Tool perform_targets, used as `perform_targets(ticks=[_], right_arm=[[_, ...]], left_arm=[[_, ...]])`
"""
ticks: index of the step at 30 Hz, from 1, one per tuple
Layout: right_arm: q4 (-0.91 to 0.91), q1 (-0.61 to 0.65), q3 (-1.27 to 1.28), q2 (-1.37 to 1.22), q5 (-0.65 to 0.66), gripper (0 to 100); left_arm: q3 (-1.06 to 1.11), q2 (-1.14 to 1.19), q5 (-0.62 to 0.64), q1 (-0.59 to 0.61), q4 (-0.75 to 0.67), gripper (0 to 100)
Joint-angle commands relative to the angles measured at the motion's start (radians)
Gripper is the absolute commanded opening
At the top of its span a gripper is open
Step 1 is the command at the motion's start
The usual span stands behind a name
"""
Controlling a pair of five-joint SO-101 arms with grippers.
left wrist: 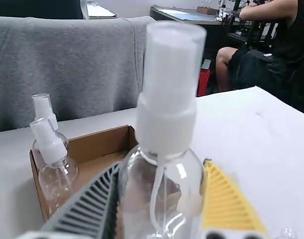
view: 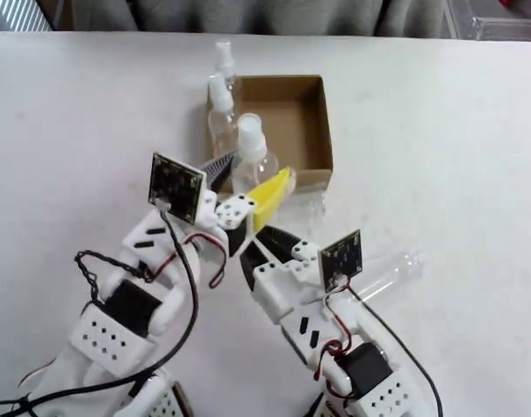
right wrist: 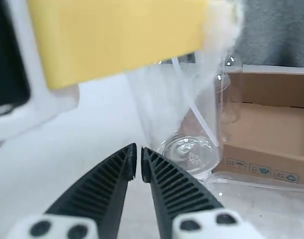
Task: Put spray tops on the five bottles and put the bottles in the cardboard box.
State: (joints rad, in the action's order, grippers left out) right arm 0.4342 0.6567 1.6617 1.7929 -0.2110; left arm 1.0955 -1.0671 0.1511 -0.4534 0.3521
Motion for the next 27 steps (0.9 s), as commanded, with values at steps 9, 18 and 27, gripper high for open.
perform_targets(ticks=[9, 18, 27], right_arm=[[-0.002, -0.010, 0.005, 0.008, 0.000, 1.5], [0.101, -0.010, 0.015, 0.008, 0.126, 1.5], [0.107, -0.035, 0.029, 0.007, 0.126, 1.5]], left_arm=[[-0.072, -0.059, 0.009, 0.008, 0.048, 2], [-0.044, 0.127, 0.009, 0.200, -0.233, 2], [-0.092, 0.527, 0.009, 0.275, -0.569, 2]])
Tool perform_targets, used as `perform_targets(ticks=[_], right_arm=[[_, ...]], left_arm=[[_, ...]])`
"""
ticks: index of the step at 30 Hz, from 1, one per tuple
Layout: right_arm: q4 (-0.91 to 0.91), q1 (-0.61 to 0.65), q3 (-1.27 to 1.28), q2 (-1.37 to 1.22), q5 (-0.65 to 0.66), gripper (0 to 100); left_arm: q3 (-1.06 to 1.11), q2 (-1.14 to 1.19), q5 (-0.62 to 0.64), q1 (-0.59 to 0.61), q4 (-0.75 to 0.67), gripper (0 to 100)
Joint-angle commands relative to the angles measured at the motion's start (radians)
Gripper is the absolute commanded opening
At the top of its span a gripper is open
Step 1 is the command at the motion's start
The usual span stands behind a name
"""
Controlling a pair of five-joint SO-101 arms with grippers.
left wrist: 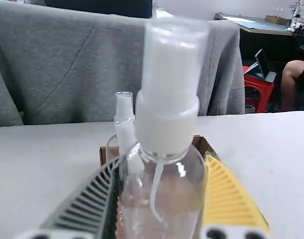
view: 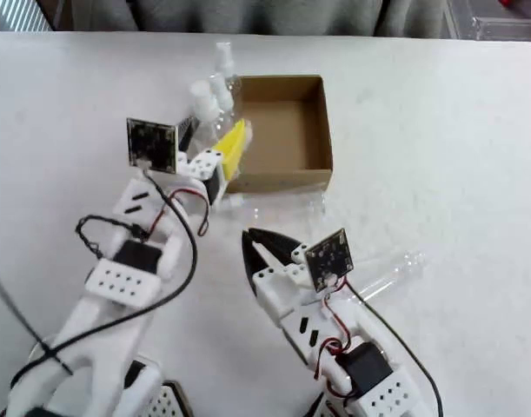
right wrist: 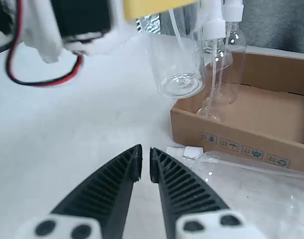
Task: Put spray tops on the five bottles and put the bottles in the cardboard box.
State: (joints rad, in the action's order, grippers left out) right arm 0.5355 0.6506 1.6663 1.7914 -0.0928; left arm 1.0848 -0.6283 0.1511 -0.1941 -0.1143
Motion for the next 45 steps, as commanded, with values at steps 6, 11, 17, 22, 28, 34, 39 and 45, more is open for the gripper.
perform_targets(ticks=[6, 11, 17, 22, 28, 34, 39, 45], right_arm=[[0.004, -0.050, 0.025, 0.008, 0.006, 1.5], [0.004, -0.047, 0.025, 0.008, 0.006, 1.5], [0.005, -0.045, 0.025, 0.008, 0.006, 1.5], [0.005, -0.045, 0.025, 0.008, 0.006, 1.5], [0.007, -0.045, 0.025, 0.007, 0.005, 1.5], [0.019, -0.044, 0.025, 0.007, 0.005, 1.5], [0.019, -0.044, 0.025, 0.007, 0.005, 1.5], [0.019, -0.044, 0.025, 0.007, 0.005, 1.5]], left_arm=[[-0.140, 0.288, 0.009, 0.018, -0.196, 2], [-0.158, 0.390, 0.009, 0.018, -0.282, 2], [-0.158, 0.455, 0.005, 0.019, -0.365, 2], [-0.158, 0.490, 0.003, 0.031, -0.425, 2], [-0.190, 0.533, 0.003, 0.065, -0.453, 2], [-0.224, 0.613, 0.003, 0.058, -0.456, 2], [-0.252, 0.662, 0.003, 0.062, -0.456, 2], [-0.244, 0.682, 0.003, 0.058, -0.456, 2]])
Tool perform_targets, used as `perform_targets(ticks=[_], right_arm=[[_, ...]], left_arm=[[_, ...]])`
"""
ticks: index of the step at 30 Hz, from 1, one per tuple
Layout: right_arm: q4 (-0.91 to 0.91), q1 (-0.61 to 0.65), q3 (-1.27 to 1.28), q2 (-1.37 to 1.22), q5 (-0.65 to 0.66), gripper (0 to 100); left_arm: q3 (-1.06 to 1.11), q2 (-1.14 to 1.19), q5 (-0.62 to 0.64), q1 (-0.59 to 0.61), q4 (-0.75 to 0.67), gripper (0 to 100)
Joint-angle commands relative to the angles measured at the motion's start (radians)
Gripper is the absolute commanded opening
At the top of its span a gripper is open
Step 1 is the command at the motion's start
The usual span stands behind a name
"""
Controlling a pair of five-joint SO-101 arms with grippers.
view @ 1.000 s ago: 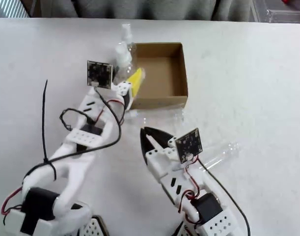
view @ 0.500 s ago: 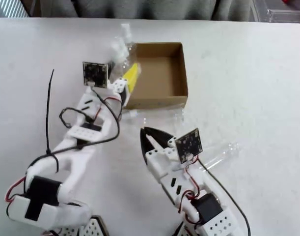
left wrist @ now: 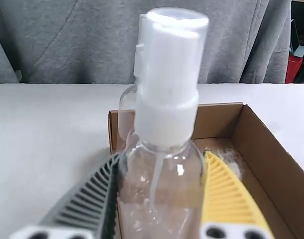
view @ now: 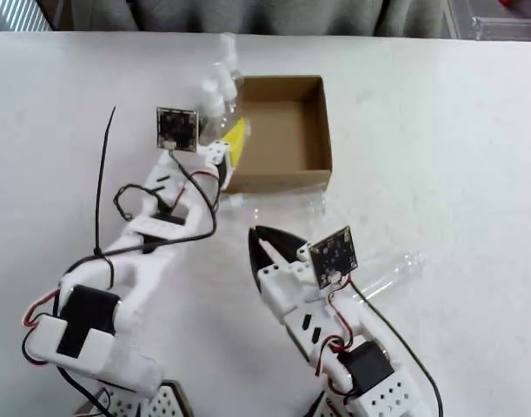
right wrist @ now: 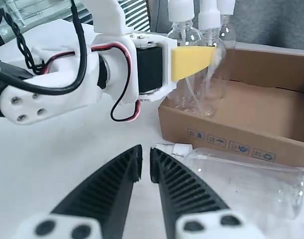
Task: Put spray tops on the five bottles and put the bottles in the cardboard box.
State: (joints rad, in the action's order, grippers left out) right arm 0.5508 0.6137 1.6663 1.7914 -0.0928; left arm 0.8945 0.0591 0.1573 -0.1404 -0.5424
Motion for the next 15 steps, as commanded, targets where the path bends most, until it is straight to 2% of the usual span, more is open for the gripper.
perform_targets(ticks=[1, 15], right_arm=[[0.004, -0.007, 0.025, 0.007, 0.005, 1.5], [0.005, -0.013, 0.025, 0.007, 0.005, 1.5]], left_arm=[[-0.052, -0.005, -0.003, 0.005, -0.028, 2], [0.002, -0.004, -0.002, 0.005, -0.028, 2]])
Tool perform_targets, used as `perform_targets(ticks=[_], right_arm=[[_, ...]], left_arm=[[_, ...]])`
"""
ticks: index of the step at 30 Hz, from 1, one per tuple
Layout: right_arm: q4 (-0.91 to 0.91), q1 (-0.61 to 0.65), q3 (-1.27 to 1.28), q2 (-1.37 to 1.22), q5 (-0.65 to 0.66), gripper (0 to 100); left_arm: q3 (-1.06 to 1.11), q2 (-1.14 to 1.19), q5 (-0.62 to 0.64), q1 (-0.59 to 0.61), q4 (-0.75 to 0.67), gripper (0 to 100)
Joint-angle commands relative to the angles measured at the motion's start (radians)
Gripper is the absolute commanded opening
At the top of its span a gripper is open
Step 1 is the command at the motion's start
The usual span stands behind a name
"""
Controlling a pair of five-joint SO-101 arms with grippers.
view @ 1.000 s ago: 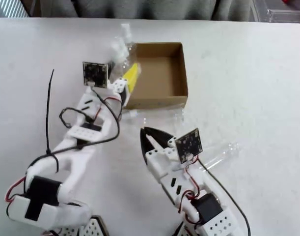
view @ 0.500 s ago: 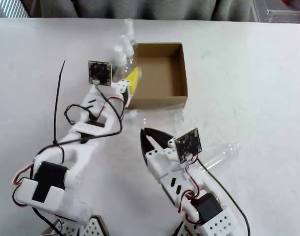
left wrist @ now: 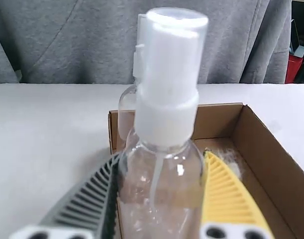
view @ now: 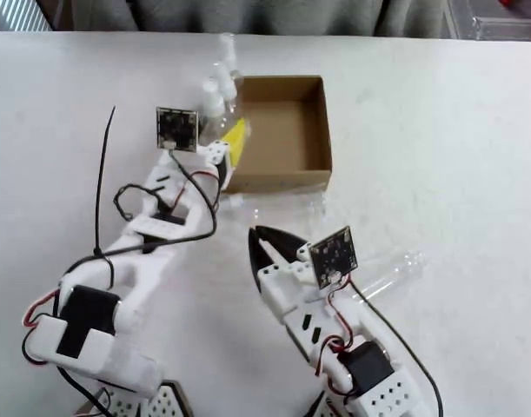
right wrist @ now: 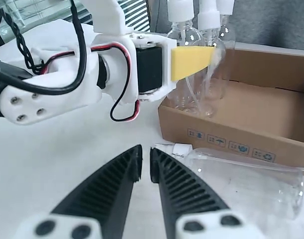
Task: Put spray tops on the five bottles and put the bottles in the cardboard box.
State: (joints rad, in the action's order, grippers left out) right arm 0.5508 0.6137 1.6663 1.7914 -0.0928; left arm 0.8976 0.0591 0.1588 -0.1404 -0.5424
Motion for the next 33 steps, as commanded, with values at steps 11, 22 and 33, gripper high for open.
perform_targets(ticks=[11, 22, 33], right_arm=[[0.019, -0.015, 0.025, 0.007, 0.005, 1.5], [0.033, -0.015, 0.025, 0.007, 0.005, 1.5], [0.033, -0.015, 0.025, 0.007, 0.006, 1.5]], left_arm=[[0.040, -0.002, -0.006, -0.004, -0.028, 2], [0.060, -0.002, -0.094, -0.018, -0.023, 2], [0.060, -0.002, -0.097, -0.013, -0.028, 2]])
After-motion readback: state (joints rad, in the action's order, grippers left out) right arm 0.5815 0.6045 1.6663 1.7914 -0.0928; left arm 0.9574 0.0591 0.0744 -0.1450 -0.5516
